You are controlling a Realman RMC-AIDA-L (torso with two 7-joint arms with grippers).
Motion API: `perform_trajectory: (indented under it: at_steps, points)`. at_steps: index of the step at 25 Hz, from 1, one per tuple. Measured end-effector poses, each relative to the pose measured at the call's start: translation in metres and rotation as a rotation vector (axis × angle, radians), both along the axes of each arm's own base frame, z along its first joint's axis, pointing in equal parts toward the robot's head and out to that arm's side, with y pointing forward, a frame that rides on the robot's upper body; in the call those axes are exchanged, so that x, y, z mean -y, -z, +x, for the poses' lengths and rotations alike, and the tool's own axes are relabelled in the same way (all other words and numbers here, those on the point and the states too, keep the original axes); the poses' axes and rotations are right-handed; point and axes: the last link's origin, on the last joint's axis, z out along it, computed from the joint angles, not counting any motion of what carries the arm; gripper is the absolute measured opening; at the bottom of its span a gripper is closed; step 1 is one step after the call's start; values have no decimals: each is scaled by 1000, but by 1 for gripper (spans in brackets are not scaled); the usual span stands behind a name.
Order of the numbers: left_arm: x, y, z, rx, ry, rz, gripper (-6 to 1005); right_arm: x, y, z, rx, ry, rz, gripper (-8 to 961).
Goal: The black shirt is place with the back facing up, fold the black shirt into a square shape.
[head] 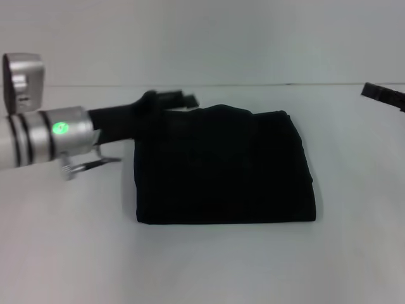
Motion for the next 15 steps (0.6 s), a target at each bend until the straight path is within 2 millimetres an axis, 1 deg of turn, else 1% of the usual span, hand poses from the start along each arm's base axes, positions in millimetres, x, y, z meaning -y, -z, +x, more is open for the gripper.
perform_trajectory:
  at_steps: [1,2,4,7,10,11,13,15]
  points:
    - [9,-12,-7,-20,48,-41,579,-7,-4,-5,3,33,-57,579]
    - [9,-12,-7,-20,48,-41,579,-12,-6,-9,3,75,-109,581]
    - [18,-23,-13,-38,82,-55,579,-24,-9,-21,25,181,-232,583]
    - [26,-30,-20,-60,98,-60,579,-37,-5,-43,86,305,-359,587]
    - [30,-33,-25,-64,93,-58,579,-46,11,-69,159,327,-444,590]
    - [30,-35,-27,-64,90,-52,579,-48,19,-78,189,323,-471,591]
    - [31,-38,-30,-63,87,-40,580,-51,35,-90,237,319,-509,594]
    - [32,-40,-32,-65,85,-30,580,-53,53,-97,282,323,-529,596]
